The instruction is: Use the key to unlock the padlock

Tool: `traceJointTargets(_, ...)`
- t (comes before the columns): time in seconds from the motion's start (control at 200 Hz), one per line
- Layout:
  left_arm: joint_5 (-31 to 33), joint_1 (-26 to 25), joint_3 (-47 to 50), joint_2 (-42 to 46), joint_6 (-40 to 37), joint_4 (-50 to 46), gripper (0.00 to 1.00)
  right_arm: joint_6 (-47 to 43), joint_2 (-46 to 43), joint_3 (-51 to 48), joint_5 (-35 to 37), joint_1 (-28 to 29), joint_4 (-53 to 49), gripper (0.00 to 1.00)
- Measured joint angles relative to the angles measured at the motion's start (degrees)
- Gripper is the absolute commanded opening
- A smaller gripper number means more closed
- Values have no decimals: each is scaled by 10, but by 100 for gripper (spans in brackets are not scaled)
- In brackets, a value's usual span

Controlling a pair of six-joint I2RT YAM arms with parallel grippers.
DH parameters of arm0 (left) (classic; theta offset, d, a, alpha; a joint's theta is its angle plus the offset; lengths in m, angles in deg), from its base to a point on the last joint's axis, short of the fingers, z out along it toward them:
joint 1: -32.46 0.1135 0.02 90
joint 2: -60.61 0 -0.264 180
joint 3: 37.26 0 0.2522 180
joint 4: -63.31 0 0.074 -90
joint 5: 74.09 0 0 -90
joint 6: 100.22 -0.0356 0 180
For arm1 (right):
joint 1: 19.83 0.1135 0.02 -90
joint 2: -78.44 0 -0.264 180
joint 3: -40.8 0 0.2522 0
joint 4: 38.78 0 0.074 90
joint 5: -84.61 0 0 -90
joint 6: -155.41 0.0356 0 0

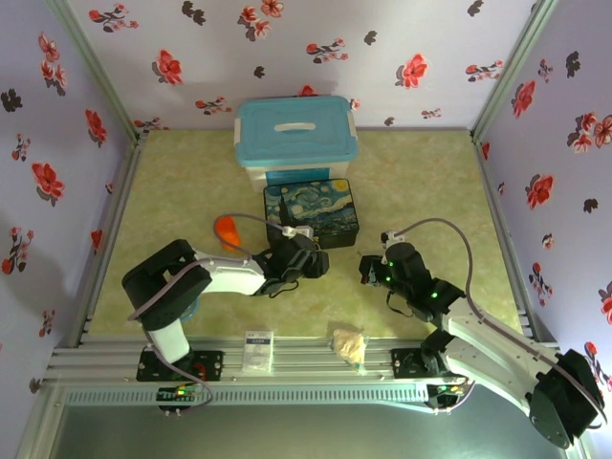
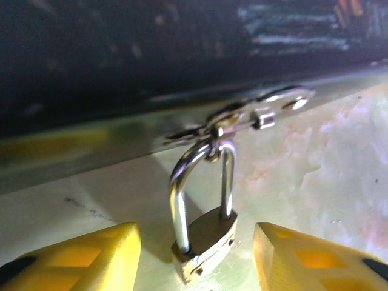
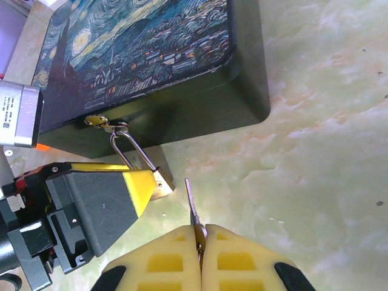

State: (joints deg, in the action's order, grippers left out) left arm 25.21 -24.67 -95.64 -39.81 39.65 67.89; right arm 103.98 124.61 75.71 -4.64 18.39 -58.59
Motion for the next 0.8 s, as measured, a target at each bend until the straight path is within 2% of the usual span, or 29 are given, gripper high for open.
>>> traceJointTargets(0.265, 2, -4, 4, -13, 20, 35, 33, 6, 7, -16, 2, 0, 15, 0)
traceJointTargets(0.375, 2, -4, 5, -23, 26, 42, 31, 8, 16, -22, 2, 0, 23, 0)
traceJointTargets(0.485, 2, -4, 5, -29, 31, 52, 35, 10, 22, -26, 1, 0, 29, 0)
traceJointTargets(0.59, 2, -4, 5, -31, 38, 53, 27, 11, 25, -26, 1, 0, 38, 0)
traceJointTargets(0.675, 2, -4, 5, -33, 39, 54, 26, 13, 28, -29, -1, 0, 47, 0)
traceJointTargets(0.8, 2, -4, 5, -33, 41, 59, 18, 24, 36, -44, -21, 0, 72, 0)
